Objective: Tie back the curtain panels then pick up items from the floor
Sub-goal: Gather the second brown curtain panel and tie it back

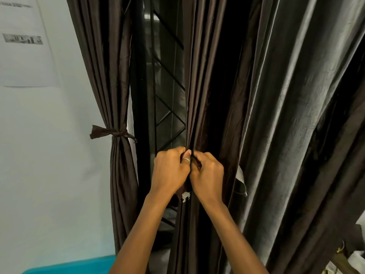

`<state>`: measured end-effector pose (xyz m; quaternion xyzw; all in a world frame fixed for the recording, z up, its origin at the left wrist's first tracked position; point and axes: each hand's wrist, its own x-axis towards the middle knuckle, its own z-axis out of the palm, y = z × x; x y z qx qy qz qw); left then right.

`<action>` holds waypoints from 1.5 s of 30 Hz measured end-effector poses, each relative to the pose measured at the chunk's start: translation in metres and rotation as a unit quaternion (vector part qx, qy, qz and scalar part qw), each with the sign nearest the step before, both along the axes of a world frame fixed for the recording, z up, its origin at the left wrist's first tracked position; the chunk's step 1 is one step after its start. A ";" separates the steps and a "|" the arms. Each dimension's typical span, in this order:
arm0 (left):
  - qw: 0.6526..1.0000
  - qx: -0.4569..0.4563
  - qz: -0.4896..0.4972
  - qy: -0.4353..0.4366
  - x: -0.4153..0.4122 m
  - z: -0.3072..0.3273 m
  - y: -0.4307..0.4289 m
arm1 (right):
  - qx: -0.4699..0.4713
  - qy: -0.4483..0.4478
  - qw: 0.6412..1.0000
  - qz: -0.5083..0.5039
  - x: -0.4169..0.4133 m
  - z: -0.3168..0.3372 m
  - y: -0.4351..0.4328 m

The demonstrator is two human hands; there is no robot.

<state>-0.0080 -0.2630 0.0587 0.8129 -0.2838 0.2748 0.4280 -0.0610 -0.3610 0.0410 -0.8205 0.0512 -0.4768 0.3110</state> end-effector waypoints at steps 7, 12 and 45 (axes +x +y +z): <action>0.998 -0.021 0.018 0.057 -0.007 0.008 -0.005 | 0.006 -0.024 1.000 -0.007 0.002 -0.007 0.005; 0.995 -0.002 0.076 0.070 -0.012 0.016 -0.017 | 0.017 -0.040 0.999 -0.033 0.004 -0.013 0.004; 0.999 0.004 0.010 -0.044 -0.004 0.003 -0.016 | -0.019 0.032 0.999 -0.040 -0.019 -0.025 -0.025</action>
